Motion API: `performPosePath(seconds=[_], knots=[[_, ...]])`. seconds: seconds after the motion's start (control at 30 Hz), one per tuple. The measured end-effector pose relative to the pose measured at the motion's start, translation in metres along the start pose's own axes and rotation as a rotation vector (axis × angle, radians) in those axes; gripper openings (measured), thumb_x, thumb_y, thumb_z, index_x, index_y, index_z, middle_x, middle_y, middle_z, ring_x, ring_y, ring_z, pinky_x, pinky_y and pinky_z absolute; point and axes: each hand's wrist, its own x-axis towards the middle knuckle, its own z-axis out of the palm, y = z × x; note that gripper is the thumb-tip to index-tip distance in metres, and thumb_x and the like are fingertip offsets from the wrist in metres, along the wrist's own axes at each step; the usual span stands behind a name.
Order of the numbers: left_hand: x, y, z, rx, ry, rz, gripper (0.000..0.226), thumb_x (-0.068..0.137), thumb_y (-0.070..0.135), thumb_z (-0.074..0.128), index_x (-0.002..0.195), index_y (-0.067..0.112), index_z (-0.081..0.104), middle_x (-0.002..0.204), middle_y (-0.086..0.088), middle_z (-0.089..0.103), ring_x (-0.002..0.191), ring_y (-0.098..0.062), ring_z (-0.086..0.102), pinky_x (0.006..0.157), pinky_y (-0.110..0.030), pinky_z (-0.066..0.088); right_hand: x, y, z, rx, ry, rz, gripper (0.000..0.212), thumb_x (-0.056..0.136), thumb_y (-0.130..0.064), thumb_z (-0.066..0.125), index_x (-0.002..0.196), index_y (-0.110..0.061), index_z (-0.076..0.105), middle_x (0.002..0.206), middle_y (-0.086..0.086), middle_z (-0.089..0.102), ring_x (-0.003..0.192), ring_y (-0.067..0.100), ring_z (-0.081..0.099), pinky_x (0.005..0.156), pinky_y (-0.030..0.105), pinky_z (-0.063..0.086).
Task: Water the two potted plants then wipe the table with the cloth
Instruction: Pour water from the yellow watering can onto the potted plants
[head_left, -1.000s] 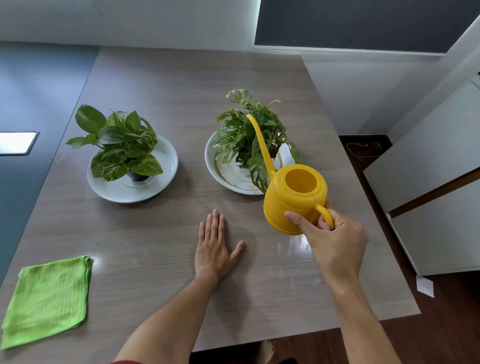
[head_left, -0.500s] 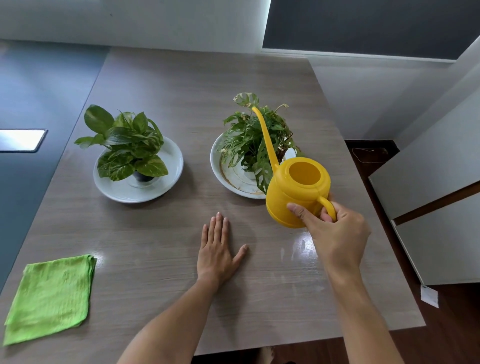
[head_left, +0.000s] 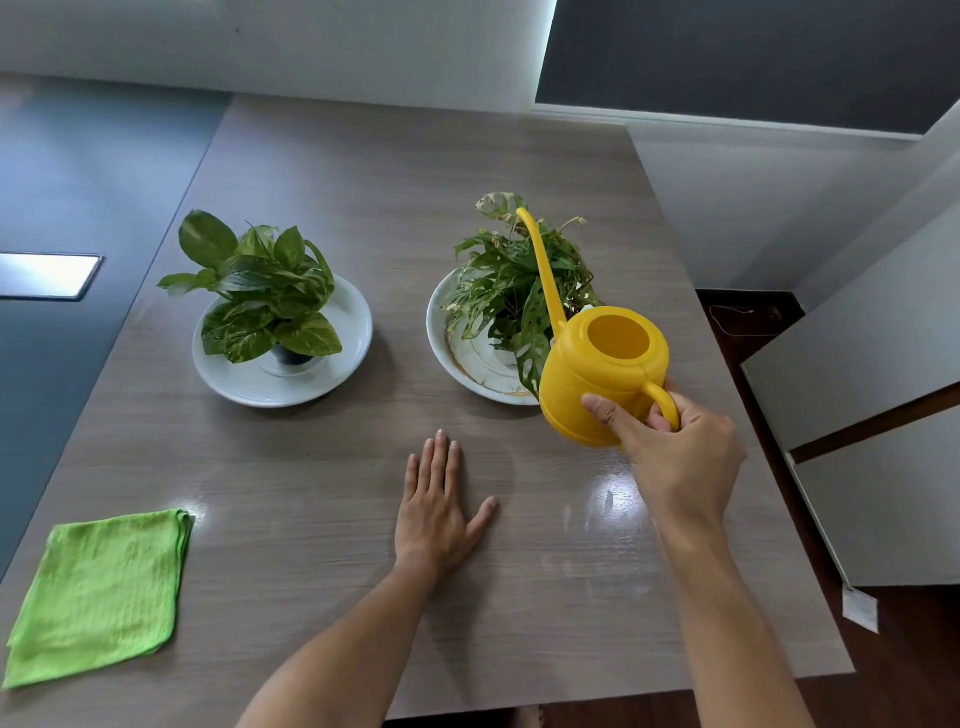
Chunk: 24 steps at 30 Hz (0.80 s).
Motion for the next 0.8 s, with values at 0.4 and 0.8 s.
performPosePath(seconds=[0.4, 0.8], knots=[[0.000, 0.001, -0.001, -0.007, -0.004, -0.002, 0.095, 0.090, 0.076, 0.010, 0.159, 0.013, -0.007, 0.166, -0.005, -0.019, 0.151, -0.018, -0.025, 0.124, -0.039, -0.013, 0.007, 0.002, -0.004, 0.028, 0.022, 0.014, 0.052, 0.062, -0.054, 0.088, 0.050, -0.029, 0.044, 0.041, -0.013, 0.042, 0.045, 0.001, 0.044, 0.043, 0.010, 0.038], [0.001, 0.000, 0.002, -0.019, -0.012, -0.004, 0.095, 0.090, 0.078, 0.009, 0.159, 0.014, -0.008, 0.166, -0.005, -0.020, 0.151, -0.017, -0.025, 0.125, -0.041, -0.010, 0.009, 0.004, -0.011, 0.036, 0.031, 0.028, 0.046, 0.061, -0.052, 0.088, 0.053, -0.029, 0.049, 0.041, -0.017, 0.045, 0.044, 0.001, 0.044, 0.044, 0.009, 0.039]])
